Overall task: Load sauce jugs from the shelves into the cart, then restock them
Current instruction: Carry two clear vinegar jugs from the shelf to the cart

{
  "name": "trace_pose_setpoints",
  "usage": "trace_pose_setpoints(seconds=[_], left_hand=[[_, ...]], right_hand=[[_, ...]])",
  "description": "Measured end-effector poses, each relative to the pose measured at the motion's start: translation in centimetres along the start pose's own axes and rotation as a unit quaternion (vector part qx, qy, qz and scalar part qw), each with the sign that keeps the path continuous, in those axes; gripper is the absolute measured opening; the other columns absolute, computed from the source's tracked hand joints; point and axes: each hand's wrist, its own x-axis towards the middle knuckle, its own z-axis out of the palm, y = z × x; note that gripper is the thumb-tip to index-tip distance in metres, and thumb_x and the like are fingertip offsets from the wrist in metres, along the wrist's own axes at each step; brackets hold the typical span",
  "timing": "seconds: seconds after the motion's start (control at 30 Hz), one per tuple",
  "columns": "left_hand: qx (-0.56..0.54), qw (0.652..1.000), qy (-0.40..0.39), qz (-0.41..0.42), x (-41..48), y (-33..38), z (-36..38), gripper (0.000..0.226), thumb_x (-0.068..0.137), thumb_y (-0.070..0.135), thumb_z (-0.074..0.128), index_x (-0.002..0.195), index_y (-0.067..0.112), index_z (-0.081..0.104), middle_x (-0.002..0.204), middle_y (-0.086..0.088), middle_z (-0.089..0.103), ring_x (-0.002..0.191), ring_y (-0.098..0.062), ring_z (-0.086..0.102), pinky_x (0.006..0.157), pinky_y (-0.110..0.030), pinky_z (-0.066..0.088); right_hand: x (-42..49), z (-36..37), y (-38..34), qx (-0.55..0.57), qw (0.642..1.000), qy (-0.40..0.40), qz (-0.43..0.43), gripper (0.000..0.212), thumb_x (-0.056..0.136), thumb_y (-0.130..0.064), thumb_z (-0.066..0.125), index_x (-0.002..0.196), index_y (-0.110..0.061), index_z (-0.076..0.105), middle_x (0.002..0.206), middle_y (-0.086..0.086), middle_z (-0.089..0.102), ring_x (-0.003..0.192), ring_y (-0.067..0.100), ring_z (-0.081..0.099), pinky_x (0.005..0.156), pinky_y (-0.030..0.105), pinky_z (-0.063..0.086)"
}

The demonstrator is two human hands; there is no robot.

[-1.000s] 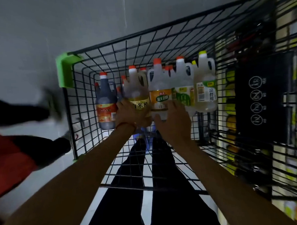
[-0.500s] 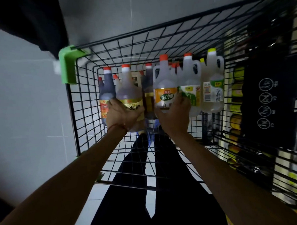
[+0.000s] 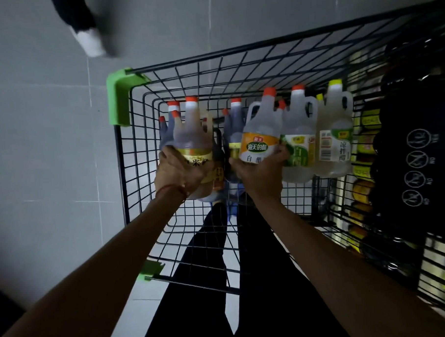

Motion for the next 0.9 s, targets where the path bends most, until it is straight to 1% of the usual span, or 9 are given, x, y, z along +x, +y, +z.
trace_pose_setpoints(seconds=[0.1,0.2,0.37,0.43,0.57,0.63,0.7,0.8,0.9], left_hand=[[0.006,1.000,0.005,0.005,-0.1,-0.1,0.2,0.097,0.068,0.062,0.080,0.134,0.007,0.034,0.124,-0.014,0.050,0.110,-0.033,0.057,0.089,-0.045,0.053],[0.014,1.000,0.014,-0.001,-0.3,0.0,0.2,0.102,0.066,0.065,0.079,0.136,0.006,0.034,0.124,-0.013,0.052,0.107,-0.031,0.058,0.086,-0.042,0.053],[0.015,1.000,0.007,0.013,-0.2,-0.1,-0.1,0.097,0.061,0.068,0.082,0.127,0.011,0.041,0.115,-0.009,0.056,0.098,-0.027,0.061,0.072,-0.033,0.047],[0.039,0.999,-0.011,0.026,-0.4,-0.1,-0.5,0.093,0.060,0.070,0.080,0.123,0.012,0.042,0.110,-0.007,0.056,0.094,-0.026,0.060,0.069,-0.033,0.045],[0.072,0.994,-0.053,0.067,-1.9,1.2,-1.4,0.091,0.065,0.066,0.080,0.125,0.008,0.042,0.112,-0.012,0.060,0.091,-0.026,0.057,0.069,-0.035,0.045],[0.069,0.991,-0.086,0.081,-3.2,2.2,-2.0,0.086,0.075,0.055,0.080,0.134,0.005,0.042,0.126,-0.019,0.059,0.106,-0.034,0.060,0.079,-0.040,0.048],[0.056,0.988,-0.085,0.113,-4.3,2.7,-2.4,0.086,0.074,0.052,0.081,0.135,0.006,0.042,0.124,-0.018,0.060,0.113,-0.038,0.061,0.083,-0.040,0.050],[0.040,0.983,-0.066,0.168,-6.4,3.7,-3.0,0.092,0.061,0.059,0.087,0.127,0.011,0.045,0.114,-0.011,0.064,0.102,-0.033,0.065,0.079,-0.039,0.055],[0.040,0.975,-0.089,0.198,-8.9,4.9,-3.1,0.095,0.057,0.060,0.088,0.128,0.012,0.048,0.119,-0.012,0.064,0.106,-0.035,0.064,0.089,-0.047,0.055]], right_hand=[[0.1,-0.1,-0.3,0.008,0.999,-0.011,0.033,0.124,0.057,-0.059,0.093,0.153,-0.015,0.027,0.139,0.008,0.057,0.120,0.031,0.062,0.098,0.048,0.054],[0.4,0.2,-0.9,0.037,0.996,-0.029,0.078,0.122,0.052,-0.071,0.086,0.149,-0.017,0.036,0.136,0.005,0.061,0.118,0.028,0.064,0.097,0.046,0.055],[1.9,-0.8,-1.6,0.077,0.981,-0.094,0.154,0.070,0.065,-0.029,0.097,0.123,-0.013,0.062,0.102,-0.002,0.070,0.077,0.007,0.062,0.062,0.023,0.053],[1.3,-1.4,-1.6,0.074,0.981,-0.105,0.144,0.057,0.067,-0.023,0.095,0.115,-0.015,0.064,0.091,-0.008,0.065,0.074,0.004,0.060,0.055,0.018,0.046],[-1.5,-2.5,-0.5,0.073,0.989,-0.080,0.098,0.076,0.057,-0.033,0.099,0.119,-0.015,0.059,0.101,-0.006,0.067,0.091,0.013,0.068,0.052,0.009,0.045],[-3.1,-3.7,-0.2,0.073,0.991,-0.069,0.092,0.078,0.059,-0.033,0.100,0.120,-0.010,0.058,0.105,0.000,0.065,0.095,0.021,0.068,0.051,0.010,0.044],[-4.7,-5.6,0.0,0.082,0.990,-0.063,0.096,0.072,0.062,-0.030,0.100,0.114,-0.012,0.053,0.100,-0.005,0.060,0.085,0.013,0.062,0.053,0.011,0.042],[-7.1,-8.4,1.7,0.120,0.989,-0.037,0.073,0.065,0.061,-0.015,0.099,0.113,-0.012,0.060,0.094,-0.010,0.065,0.080,0.003,0.063,0.055,0.005,0.045],[-9.8,-11.5,2.6,0.162,0.984,-0.006,0.074,0.078,0.056,-0.016,0.100,0.122,-0.011,0.059,0.105,0.001,0.072,0.091,0.016,0.071,0.070,0.027,0.058]])
